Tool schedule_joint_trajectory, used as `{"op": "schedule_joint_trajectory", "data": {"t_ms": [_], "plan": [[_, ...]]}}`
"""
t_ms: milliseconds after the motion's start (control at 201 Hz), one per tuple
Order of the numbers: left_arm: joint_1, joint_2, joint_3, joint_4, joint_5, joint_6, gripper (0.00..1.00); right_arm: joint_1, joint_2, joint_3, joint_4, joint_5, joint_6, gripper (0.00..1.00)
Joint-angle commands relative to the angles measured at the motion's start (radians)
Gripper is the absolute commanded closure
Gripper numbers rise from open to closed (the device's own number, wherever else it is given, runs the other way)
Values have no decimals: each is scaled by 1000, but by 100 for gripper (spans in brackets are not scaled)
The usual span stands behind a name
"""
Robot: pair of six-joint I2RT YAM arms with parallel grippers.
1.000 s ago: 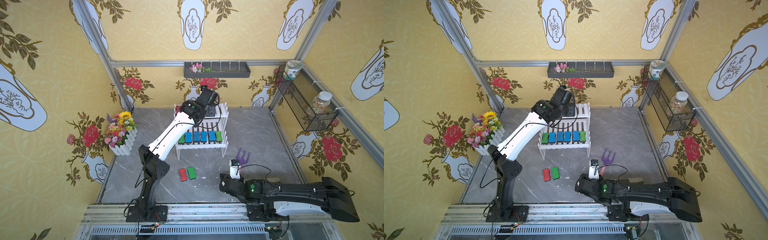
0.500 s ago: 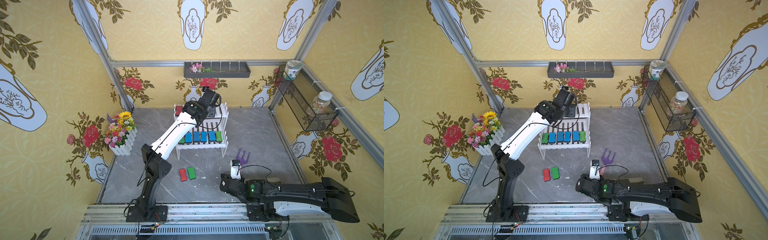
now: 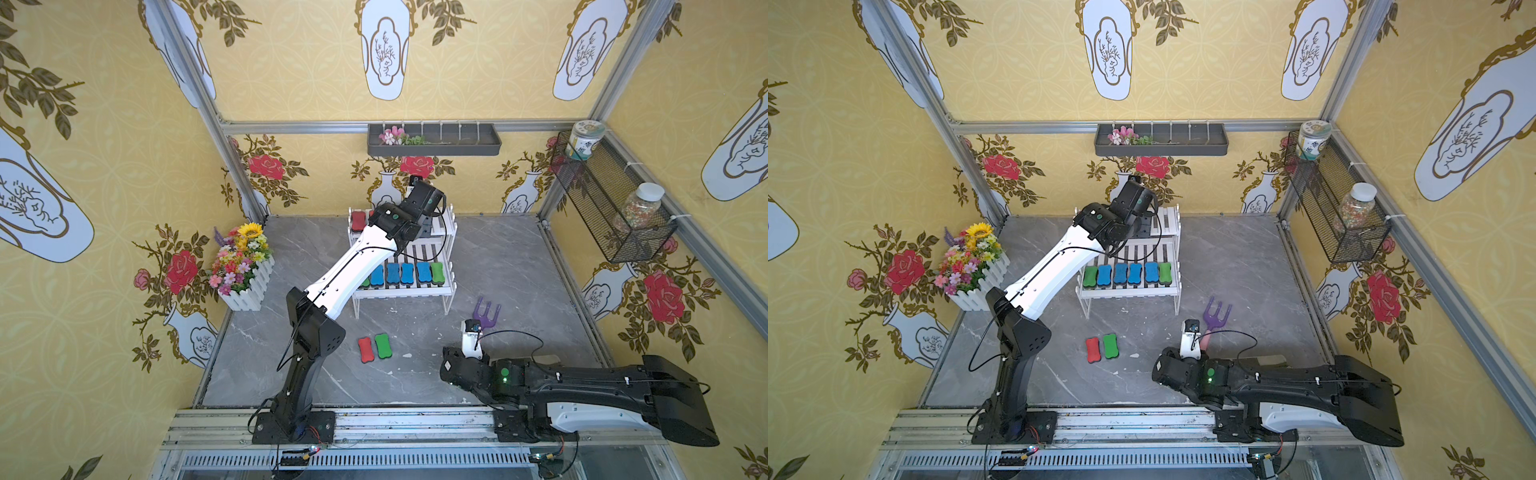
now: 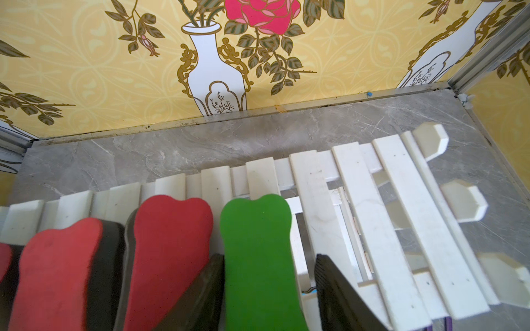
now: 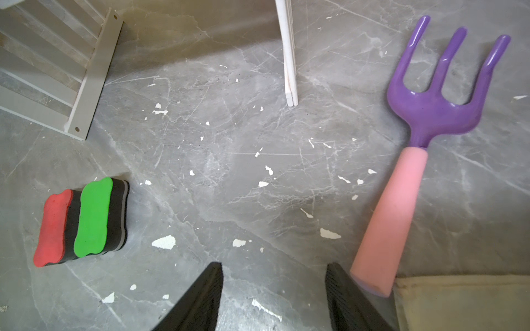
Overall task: Remove the whiteboard erasers from the shelf
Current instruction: Pick up the whiteboard eraser from the shelf.
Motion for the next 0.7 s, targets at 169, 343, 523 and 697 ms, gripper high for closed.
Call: {"op": "schedule_joint_trajectory", "data": {"t_ms": [169,343,523,697], "plan": [[0,-6,6,12,-20,11,53,-6,2,9,8,5,1,38],[0,-21,21,29,6,7,56,-8,-1,17,-3,6,2,38],[0,-57,33,44,42,-23,57,-11,-10,21,-17,12,13,38],[-11,-162,-47,69,66,-84,59,-14,-28,32,-41,25,20,37]]}}
